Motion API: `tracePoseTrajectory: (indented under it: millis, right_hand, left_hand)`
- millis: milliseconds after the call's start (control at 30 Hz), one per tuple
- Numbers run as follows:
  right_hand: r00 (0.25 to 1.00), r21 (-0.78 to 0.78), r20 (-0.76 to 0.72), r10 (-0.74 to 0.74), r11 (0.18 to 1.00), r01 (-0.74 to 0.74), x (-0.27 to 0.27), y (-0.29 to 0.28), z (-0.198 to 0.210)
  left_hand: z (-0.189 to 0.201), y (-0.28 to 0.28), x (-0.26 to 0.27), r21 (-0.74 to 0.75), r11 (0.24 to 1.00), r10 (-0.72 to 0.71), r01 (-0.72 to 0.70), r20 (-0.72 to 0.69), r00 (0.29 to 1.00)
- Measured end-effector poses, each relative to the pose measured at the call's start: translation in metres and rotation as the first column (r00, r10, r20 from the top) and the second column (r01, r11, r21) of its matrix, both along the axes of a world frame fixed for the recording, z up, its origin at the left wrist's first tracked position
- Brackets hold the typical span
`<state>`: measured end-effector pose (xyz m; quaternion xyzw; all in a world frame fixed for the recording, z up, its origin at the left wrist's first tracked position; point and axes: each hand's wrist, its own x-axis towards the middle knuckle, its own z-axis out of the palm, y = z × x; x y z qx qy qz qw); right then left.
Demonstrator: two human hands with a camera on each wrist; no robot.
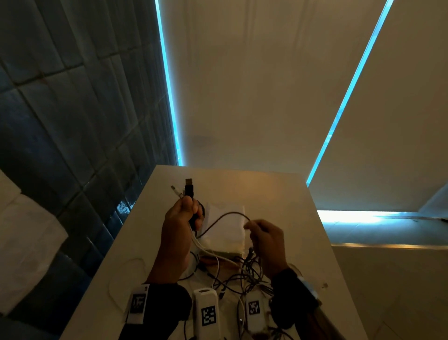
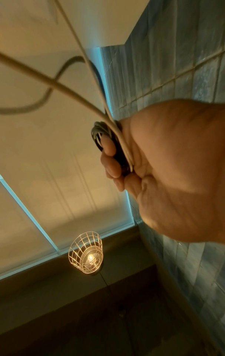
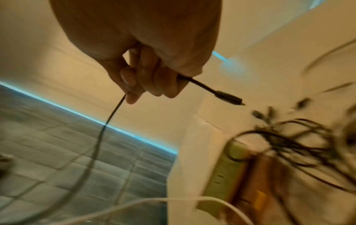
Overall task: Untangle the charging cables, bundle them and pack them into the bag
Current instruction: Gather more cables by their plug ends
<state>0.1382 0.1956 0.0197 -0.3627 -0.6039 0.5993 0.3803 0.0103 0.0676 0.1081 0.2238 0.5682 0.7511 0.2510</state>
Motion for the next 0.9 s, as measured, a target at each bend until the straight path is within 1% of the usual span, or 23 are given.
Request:
tracePoseTrajectory:
  millis: [67, 133, 200, 233, 300, 367, 433, 500, 600, 667, 733, 800, 833, 900]
  right_hand:
    - [0.992, 0.071, -0.096, 0.078, 0.995, -0.071, -0.004, -0.006, 0.035]
    - [0.968, 0.148, -0.162, 0.19, 0.975, -0.166, -0.006, -0.017, 0.063]
    - [0.929, 0.217, -0.19, 0.317, 0.937, -0.275, -0.007, -0.027, 0.08]
    - [0.903, 0.235, -0.199, 0.381, 0.913, -0.334, -0.008, -0.032, 0.083]
    - [0.845, 0.242, -0.193, 0.5, 0.858, -0.453, -0.008, -0.038, 0.082]
    - [0.797, 0.211, -0.153, 0.584, 0.807, -0.551, -0.006, -0.041, 0.074]
    - [0.781, 0.157, -0.09, 0.619, 0.783, -0.602, -0.003, -0.041, 0.062]
    - [0.801, 0.108, -0.031, 0.598, 0.798, -0.593, 0.002, -0.039, 0.05]
    - [0.826, 0.104, 0.06, 0.56, 0.82, -0.563, 0.011, -0.033, 0.032]
    - [0.839, 0.134, 0.127, 0.529, 0.829, -0.543, 0.016, -0.029, 0.024]
    - [0.856, 0.183, 0.199, 0.477, 0.84, -0.511, 0.023, -0.025, 0.017]
    - [0.882, 0.249, 0.271, 0.385, 0.857, -0.45, 0.033, -0.018, 0.01]
    - [0.894, 0.274, 0.32, 0.315, 0.872, -0.406, 0.041, -0.013, 0.006]
    - [0.889, 0.323, 0.437, 0.135, 0.899, -0.295, 0.068, 0.003, -0.005]
  left_hand:
    - [-0.002, 0.006, 0.005, -0.025, 0.999, -0.023, 0.024, 0.016, 1.0]
    - [-0.003, 0.01, 0.008, -0.052, 0.997, -0.048, 0.049, 0.022, 0.999]
    - [-0.002, 0.011, 0.012, -0.06, 0.996, -0.067, 0.069, 0.04, 0.997]
    - [0.0, 0.01, 0.014, -0.046, 0.996, -0.073, 0.077, 0.085, 0.994]
    - [0.006, 0.006, 0.015, 0.046, 0.992, -0.127, 0.119, 0.231, 0.965]
    - [0.012, 0.0, 0.013, 0.206, 0.962, -0.242, 0.177, 0.357, 0.902]
    - [0.016, -0.005, 0.009, 0.322, 0.932, -0.297, 0.167, 0.413, 0.861]
    - [0.017, -0.006, 0.007, 0.369, 0.92, -0.288, 0.131, 0.412, 0.865]
    - [0.016, -0.006, 0.011, 0.367, 0.923, -0.257, 0.114, 0.371, 0.892]
    - [0.015, -0.004, 0.013, 0.322, 0.94, -0.231, 0.118, 0.341, 0.911]
    - [0.012, -0.001, 0.016, 0.238, 0.965, -0.176, 0.112, 0.264, 0.948]
    - [0.006, 0.002, 0.016, 0.114, 0.99, -0.093, 0.079, 0.126, 0.988]
    - [0.005, 0.003, 0.016, 0.061, 0.997, -0.058, 0.054, 0.07, 0.996]
    - [0.004, 0.002, 0.013, 0.013, 1.0, -0.012, 0.012, 0.03, 0.999]
